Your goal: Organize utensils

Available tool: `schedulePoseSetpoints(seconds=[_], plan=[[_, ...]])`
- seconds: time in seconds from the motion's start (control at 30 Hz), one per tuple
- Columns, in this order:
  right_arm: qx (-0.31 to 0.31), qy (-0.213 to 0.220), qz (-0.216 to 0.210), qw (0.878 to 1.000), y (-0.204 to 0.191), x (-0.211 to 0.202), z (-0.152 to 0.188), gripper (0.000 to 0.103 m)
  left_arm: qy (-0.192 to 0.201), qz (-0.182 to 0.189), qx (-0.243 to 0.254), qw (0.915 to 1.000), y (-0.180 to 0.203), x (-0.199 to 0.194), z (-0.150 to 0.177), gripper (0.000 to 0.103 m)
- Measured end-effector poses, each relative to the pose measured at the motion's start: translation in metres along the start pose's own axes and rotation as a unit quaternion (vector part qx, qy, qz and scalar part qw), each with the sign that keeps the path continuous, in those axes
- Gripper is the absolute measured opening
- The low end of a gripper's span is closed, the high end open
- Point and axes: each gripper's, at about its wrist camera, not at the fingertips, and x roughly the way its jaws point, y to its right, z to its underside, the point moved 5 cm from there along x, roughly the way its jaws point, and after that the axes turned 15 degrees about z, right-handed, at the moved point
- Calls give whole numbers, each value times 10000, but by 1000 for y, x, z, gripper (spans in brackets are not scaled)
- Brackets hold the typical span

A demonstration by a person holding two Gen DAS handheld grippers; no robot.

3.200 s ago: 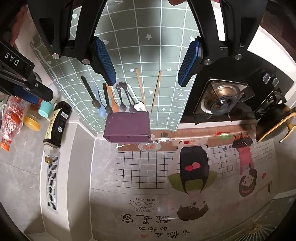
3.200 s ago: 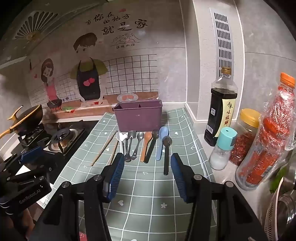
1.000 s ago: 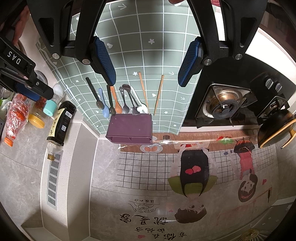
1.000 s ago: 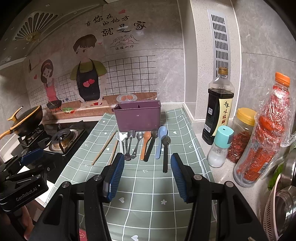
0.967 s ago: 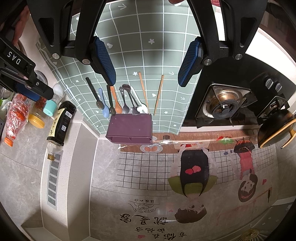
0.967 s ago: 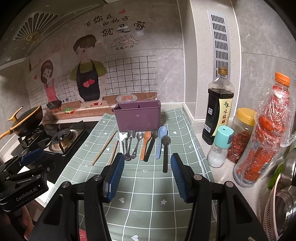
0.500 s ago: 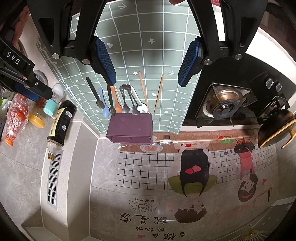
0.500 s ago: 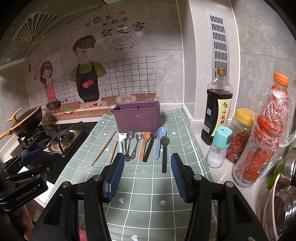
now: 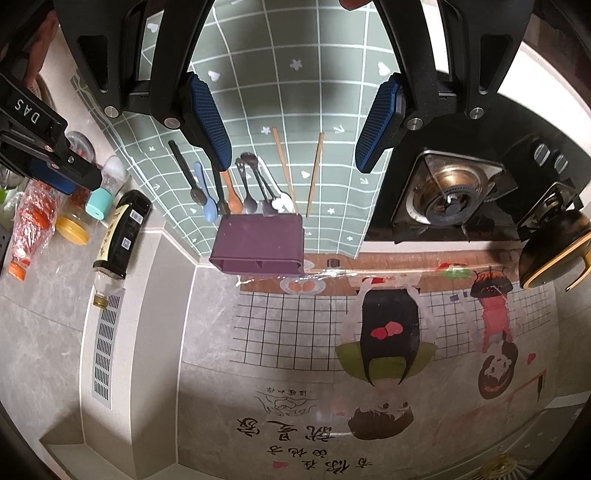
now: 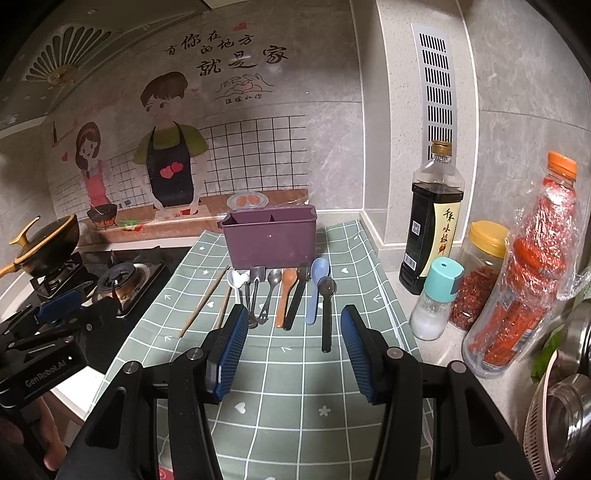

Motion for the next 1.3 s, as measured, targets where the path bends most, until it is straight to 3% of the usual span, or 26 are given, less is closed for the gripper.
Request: schedulePoseSetpoints(seconds=[0.2,0.4,0.6,0.83,0.97,1.3], plan=[[106,23,93,9999,-8,24,-16,50,100,178,178,9996,-23,11,-19,70],[122,-13,292,9995,-16,54,-29,50,-43,417,258,9988,-42,37,-31,70],[-22,-95,442,9990,-9,93,-43,50,-101,467,90,9988,-49,72,-40,70],[-218,-338,104,9991,-6,160,-44,46,-105,247,-49,9996,-47,117,-49,70],[-213,-571,-183,9980,-8,204,-46,43,4,-62,52,10000,-46,135,-54,70],[-356,-1227,-415,9909,-30,299,-29,42,-93,-545,-18,9985,-66,168,-52,70]])
